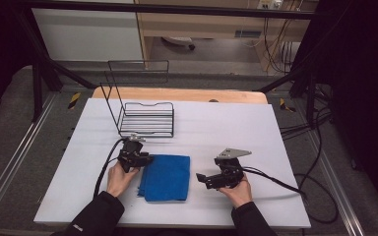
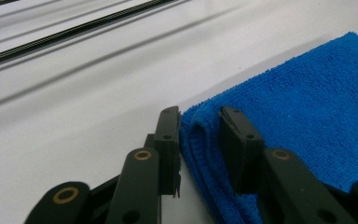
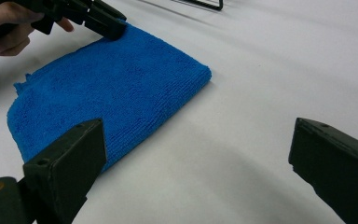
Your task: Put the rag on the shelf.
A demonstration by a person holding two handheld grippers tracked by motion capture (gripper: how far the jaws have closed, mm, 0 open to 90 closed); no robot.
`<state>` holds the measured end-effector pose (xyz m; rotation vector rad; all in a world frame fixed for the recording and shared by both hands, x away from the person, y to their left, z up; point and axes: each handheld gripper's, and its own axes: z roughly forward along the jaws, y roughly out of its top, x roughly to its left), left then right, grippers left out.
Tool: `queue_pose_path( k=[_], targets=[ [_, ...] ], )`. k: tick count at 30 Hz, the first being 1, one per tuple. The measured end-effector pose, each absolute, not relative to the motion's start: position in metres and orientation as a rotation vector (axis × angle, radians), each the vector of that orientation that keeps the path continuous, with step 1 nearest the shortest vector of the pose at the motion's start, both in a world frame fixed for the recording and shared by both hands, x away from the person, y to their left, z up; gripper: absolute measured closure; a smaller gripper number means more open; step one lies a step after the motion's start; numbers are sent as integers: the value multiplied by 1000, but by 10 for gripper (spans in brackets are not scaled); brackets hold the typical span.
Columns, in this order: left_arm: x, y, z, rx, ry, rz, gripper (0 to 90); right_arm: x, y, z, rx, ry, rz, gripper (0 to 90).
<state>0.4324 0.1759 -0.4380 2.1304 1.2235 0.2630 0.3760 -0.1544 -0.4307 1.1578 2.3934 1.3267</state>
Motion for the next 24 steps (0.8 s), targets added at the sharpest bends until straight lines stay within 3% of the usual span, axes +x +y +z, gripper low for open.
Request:
queue_pose_path(
  k=[13,24],
  targets=[
    [430,176,-440,2121,1224,231,818,377,-154,-431,1156,2386,1347,67],
    [429,176,-443,2112,1211,240,828,383,-150,-430,1153,2349,1371,85]
  ],
)
